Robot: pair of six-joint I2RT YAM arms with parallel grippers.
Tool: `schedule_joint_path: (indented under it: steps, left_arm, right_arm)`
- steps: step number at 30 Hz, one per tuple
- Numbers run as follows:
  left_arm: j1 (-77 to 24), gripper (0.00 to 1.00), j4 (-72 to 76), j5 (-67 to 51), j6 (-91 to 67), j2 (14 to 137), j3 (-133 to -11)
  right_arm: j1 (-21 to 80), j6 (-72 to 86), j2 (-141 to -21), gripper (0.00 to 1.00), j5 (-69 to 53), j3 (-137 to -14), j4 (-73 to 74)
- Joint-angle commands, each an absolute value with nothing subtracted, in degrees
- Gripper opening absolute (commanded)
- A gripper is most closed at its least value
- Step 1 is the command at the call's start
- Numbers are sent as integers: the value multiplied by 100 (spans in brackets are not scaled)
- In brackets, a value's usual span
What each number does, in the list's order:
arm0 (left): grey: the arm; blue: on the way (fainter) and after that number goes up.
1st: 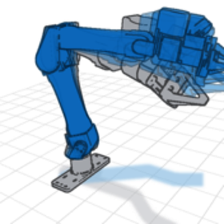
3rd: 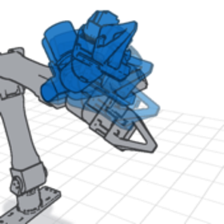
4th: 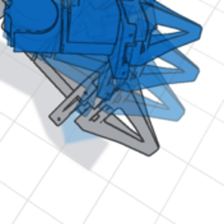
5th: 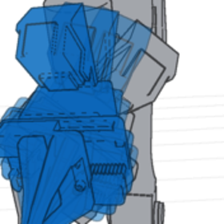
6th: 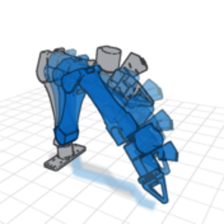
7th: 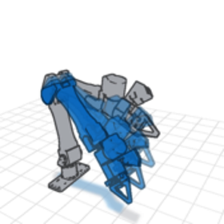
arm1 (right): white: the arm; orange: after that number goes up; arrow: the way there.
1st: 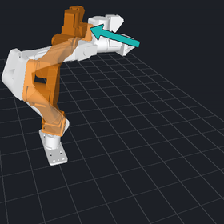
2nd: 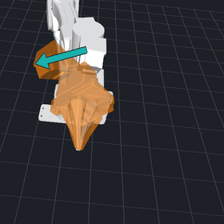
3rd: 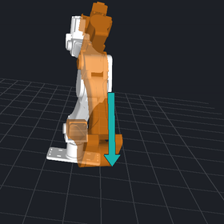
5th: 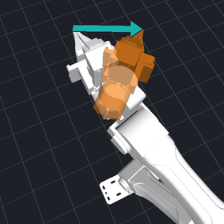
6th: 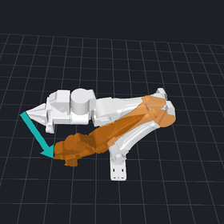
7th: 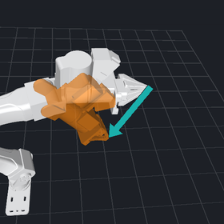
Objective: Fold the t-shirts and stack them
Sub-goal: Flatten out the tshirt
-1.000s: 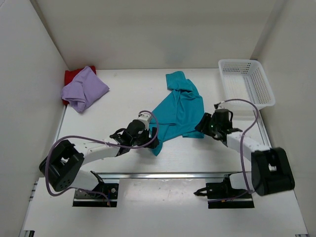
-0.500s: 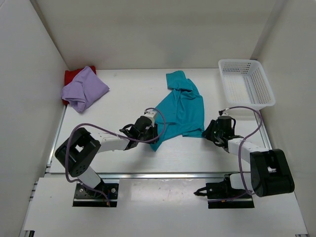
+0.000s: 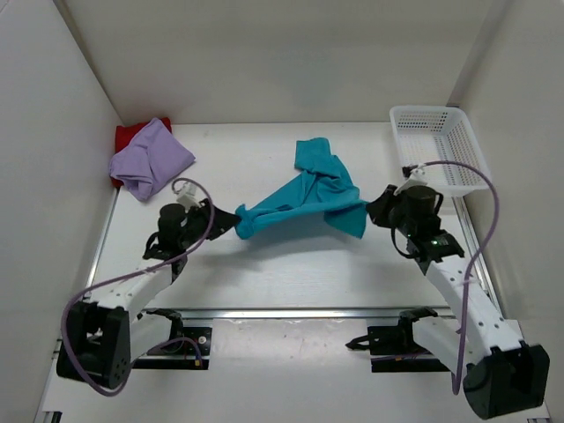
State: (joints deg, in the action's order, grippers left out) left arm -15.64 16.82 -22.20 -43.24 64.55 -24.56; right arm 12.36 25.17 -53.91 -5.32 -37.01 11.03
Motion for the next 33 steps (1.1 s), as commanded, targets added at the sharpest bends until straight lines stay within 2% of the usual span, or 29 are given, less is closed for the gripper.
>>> schedule_joint_path:
  steps: [1,2,5,7,10,13,14,17,19,21,23,25,28,31,33]
  left_arm:
    - [-890,39,1969,-3410,-5176,5873,-1883]
    - [-766,52,1943,-3454,-5229,5654,-1707]
    - [-624,69,1181,-2999,-4809,5074,-1442]
    - [-537,71,862,-2822,-4685,4844,-1301]
    - [-536,62,799,-2769,-4641,4851,-1169]
    - [-667,62,695,-2463,-4379,4887,-1274]
    - [-842,63,494,-2122,-4116,4861,-1422]
    - [-1782,65,36,-937,-3475,4869,-1967]
    - [-2807,65,-297,-126,-3191,5044,-2432]
    - [-3293,66,-483,341,-2928,5429,-2715]
    - [-3209,66,-659,73,-2943,5870,-2804]
    - [-2928,67,-345,-482,-3058,6212,-2542]
    - [-3092,63,201,-449,-3243,6607,-2399]
    - [-3410,57,632,-639,-3488,7266,-2715]
    - [-3437,53,948,-1071,-3637,7707,-2926]
  right_arm:
    - [933,2154,-4835,0,-789,-4226,2169]
    - [784,2005,-4799,0,-1043,-4254,2354]
    - [1140,1531,-4930,0,-1265,-4535,2942]
    - [1948,1512,-5088,0,-891,-4500,3251]
    - [3343,1713,-5492,0,-501,-4307,3768]
    - [3734,1626,-5651,2,-1028,-4131,4095]
    - [3892,1696,-5660,6,-872,-4183,4252]
    - [3921,1705,-5493,44,-650,-4306,4403]
    - [3378,1557,-5274,50,-885,-4307,4185]
    - [2851,1555,-5168,46,-1054,-4167,3756]
    - [2078,1801,-4984,29,-1195,-3842,3167]
    - [1568,1994,-4887,18,-1431,-3247,2641]
    - [724,2250,-4878,9,-1914,-2768,2084]
    - [659,2503,-4922,16,-1375,-2935,1917]
    - [790,2697,-5070,32,-1064,-2787,1593]
